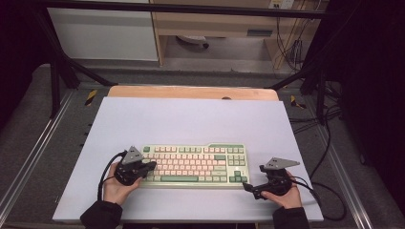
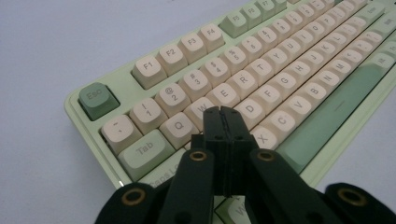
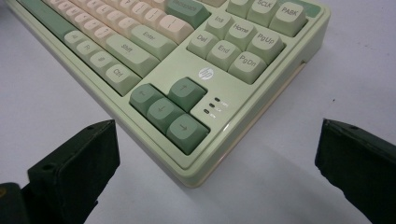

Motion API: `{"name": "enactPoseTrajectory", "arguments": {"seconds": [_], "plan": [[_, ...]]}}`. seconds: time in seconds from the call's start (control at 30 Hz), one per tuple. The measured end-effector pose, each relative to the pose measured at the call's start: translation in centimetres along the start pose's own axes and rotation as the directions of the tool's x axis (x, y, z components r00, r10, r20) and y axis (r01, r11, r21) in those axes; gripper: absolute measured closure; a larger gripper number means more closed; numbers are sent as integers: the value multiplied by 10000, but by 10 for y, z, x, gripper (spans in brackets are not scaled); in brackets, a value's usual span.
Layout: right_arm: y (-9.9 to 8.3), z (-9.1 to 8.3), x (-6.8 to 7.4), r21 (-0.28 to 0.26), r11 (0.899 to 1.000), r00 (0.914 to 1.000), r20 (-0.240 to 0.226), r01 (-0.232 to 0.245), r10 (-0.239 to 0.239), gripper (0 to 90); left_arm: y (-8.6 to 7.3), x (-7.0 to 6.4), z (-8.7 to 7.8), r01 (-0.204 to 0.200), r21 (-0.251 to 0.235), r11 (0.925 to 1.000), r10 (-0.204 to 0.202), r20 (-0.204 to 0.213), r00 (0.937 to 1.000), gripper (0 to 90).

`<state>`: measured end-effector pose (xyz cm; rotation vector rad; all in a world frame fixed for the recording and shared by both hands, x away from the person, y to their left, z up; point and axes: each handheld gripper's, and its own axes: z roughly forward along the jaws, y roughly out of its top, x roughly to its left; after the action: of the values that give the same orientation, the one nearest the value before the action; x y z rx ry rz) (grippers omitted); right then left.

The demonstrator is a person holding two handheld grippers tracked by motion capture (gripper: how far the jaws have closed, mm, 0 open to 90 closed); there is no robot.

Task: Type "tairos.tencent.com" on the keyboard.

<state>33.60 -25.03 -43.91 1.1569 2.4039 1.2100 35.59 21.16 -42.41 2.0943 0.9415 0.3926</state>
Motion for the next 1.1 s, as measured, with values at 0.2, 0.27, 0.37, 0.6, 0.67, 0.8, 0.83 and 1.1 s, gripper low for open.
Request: {"name": "enactPoseTrajectory", "arguments": {"seconds": [0.2,0.27,0.37,0.6,0.67,0.8,0.83,1.1], "plan": [[0,0,0,12,10000,10000,7,6,-6,3,-2,1,2,27,55,10000,-27,-46,10000,899],[0,0,0,14,10000,10000,3,-4,4,3,-2,2,2,21,83,10000,-20,-65,10000,899],[0,0,0,9,10000,10000,13,27,-27,3,-3,3,3,49,39,10000,-48,-68,10000,899],[0,-1,1,-13,10000,10000,-1,-10,10,3,-6,2,6,59,37,10000,-59,-50,10000,899],[1,-1,2,-14,10000,10000,2,1,-1,3,-5,2,5,28,48,10000,-28,-71,10000,899],[2,-2,3,-21,10000,10000,31,54,-54,3,-4,2,0,20,-119,9999,-21,-50,10000,899],[2,-1,3,-44,9999,9999,71,115,-115,3,-3,2,-1,39,-172,9998,-39,-9,10000,899],[7,-3,8,-166,9998,9999,46,132,-131,17,-2,1,-6,14,-305,9995,-14,-5,10000,899]]}}
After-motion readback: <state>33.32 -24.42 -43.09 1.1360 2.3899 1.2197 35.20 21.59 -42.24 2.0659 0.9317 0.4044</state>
